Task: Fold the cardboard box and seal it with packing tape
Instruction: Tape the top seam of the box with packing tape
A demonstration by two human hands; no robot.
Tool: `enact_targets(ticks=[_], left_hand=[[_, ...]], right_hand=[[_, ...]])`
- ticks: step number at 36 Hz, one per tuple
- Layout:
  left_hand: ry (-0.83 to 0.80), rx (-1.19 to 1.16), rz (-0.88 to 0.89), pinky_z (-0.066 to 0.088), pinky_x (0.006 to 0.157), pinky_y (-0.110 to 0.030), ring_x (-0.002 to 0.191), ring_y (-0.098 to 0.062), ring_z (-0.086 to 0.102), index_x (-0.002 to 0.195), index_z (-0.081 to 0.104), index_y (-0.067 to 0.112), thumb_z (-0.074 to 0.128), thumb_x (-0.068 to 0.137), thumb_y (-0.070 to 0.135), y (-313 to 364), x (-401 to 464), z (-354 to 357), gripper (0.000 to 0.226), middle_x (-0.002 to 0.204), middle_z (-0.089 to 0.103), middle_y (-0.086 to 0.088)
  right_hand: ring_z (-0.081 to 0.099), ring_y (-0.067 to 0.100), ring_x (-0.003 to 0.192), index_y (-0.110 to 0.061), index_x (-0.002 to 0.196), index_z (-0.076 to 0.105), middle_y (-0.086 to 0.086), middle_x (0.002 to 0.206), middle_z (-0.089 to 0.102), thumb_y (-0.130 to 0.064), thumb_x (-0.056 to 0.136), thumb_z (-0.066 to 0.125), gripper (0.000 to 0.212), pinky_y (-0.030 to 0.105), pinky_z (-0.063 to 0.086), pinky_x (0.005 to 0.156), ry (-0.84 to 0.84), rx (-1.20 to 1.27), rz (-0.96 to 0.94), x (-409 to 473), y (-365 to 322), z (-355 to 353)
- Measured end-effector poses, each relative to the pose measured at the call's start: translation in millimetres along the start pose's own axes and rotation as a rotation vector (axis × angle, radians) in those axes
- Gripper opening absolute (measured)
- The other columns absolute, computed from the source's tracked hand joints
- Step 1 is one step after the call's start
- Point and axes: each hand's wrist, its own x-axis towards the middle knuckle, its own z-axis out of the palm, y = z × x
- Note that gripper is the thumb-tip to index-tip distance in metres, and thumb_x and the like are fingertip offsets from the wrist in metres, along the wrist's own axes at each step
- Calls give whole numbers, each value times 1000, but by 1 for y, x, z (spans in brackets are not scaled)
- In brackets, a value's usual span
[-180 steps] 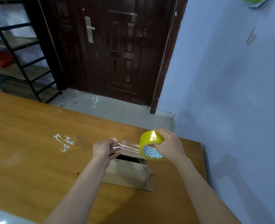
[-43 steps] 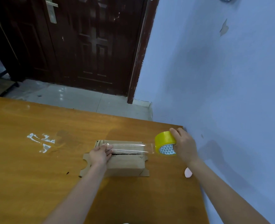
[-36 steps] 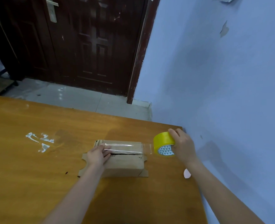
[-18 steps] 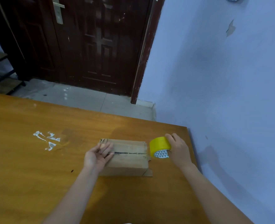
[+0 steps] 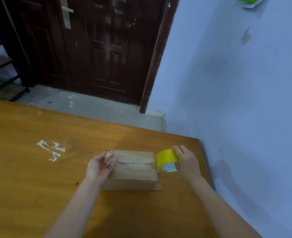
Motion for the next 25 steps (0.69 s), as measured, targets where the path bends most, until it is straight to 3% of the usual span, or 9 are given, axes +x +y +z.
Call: enact_targets(ticks=[3,10,16,21,25], left_hand=[[31,131,113,58,68,-29,72,-22,72,95,54,1,44,97,7,1,-3,1,12,76,73,-13],[156,272,282,60,64,-33,65,-21,72,87,58,0,50,95,5,-10,-3,-12,11,86,69,-17],[150,238,291,60,61,-31,61,-21,71,87,55,1,46,97,4,-9,-4,-11,14,75,72,-12],[150,208,263,59,52,-30,58,-20,71,83,51,5,46,97,6,-6,-1,-11,15,69,70,-12],[179,250,248,57,77,-40,86,-33,66,83,52,5,48,97,8,-9,1,-10,15,87,64,-18]], right_hand=[[58,25,59,-4,97,65,10,79,61,9,40,85,61,28,43,43,-12,15,19,-1,2,1],[58,24,60,-4,97,65,9,79,60,7,38,87,63,30,45,44,-14,-2,-1,1,-1,5],[59,21,61,-6,93,65,6,77,61,3,34,89,64,26,44,48,4,-32,-55,6,-5,6],[59,26,59,-2,94,66,11,77,62,13,34,83,65,31,45,46,33,-27,-60,11,-2,3],[59,28,56,0,89,67,12,71,59,16,26,79,66,34,45,45,9,-146,-157,20,0,-8]])
